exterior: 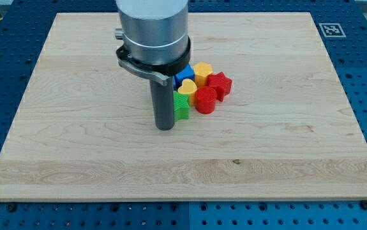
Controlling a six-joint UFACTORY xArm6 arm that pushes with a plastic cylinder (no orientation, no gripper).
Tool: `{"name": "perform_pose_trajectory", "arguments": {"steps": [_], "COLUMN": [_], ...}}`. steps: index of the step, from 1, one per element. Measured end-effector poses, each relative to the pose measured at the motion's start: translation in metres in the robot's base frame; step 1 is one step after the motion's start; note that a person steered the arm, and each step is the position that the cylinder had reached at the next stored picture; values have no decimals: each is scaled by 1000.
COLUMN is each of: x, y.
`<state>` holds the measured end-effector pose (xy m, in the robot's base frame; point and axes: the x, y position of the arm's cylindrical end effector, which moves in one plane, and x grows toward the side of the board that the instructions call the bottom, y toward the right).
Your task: Nudge the yellow hexagon down a bit
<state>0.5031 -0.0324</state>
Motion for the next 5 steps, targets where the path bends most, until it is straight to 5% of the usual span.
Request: {"name": "perform_pose_trajectory", "arguments": {"steps": [5], "x": [-2], "y": [-5]}}
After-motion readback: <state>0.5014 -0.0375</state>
